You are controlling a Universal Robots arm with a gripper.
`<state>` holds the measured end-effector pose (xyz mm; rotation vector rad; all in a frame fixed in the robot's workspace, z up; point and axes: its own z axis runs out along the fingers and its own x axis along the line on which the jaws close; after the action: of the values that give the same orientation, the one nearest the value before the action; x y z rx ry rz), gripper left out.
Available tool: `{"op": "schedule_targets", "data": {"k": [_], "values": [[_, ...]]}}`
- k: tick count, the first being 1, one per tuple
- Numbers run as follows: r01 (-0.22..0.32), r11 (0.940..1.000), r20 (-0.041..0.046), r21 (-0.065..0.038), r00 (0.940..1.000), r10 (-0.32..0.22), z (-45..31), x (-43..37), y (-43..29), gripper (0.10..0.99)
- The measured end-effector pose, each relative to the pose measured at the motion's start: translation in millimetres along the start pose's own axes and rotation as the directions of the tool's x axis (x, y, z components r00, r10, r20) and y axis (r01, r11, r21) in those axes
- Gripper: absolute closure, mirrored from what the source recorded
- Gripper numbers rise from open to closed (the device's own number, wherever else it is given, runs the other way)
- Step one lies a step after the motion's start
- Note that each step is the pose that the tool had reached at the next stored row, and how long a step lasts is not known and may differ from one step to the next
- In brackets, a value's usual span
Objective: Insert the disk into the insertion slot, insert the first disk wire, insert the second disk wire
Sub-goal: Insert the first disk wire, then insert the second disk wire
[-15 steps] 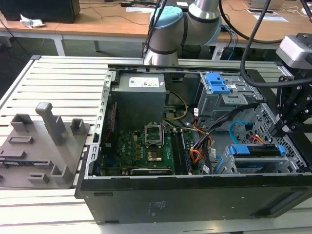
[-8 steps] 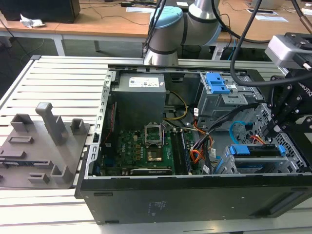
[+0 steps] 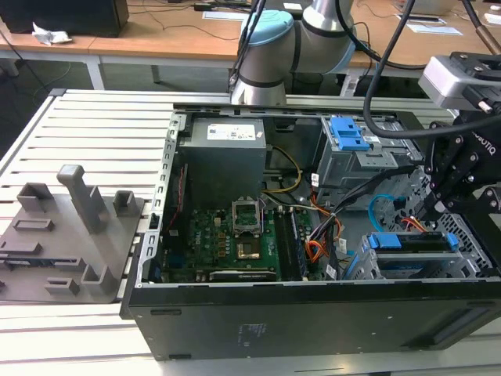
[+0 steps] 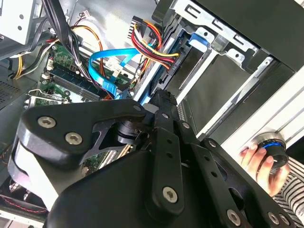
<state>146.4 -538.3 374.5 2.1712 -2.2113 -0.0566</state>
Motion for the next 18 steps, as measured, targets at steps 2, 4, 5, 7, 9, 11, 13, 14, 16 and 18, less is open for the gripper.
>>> {"op": "schedule_targets", "data": {"k": [2,4,5,7,9,11,13,14,16,18], "values": [[0.000,1.0000,0.0000,0.000,1.0000,0.000,0.0,0.0,0.0,0.980],[0.000,1.0000,0.0000,0.000,1.0000,0.000,0.0,0.0,0.1,0.980],[0.000,1.0000,0.0000,0.000,1.0000,0.000,0.0,0.0,0.1,0.980],[0.000,1.0000,0.0000,0.000,1.0000,0.000,0.0,0.0,0.1,0.973],[0.000,1.0000,0.0000,0.000,1.0000,0.000,0.0,0.0,0.1,0.784],[0.000,1.0000,0.0002,0.000,1.0000,0.000,0.1,-0.7,0.2,0.784],[0.000,1.0000,0.0000,0.000,1.0000,0.000,0.0,-5.0,0.3,0.784],[0.001,1.0000,0.0001,0.000,1.0000,-0.001,0.0,-8.7,0.2,0.784],[0.001,1.0000,0.0000,0.000,1.0000,-0.001,0.0,-13.2,0.2,0.784],[0.054,0.9986,-0.0029,0.000,0.9986,-0.054,0.0,-16.4,0.2,0.784]]}}
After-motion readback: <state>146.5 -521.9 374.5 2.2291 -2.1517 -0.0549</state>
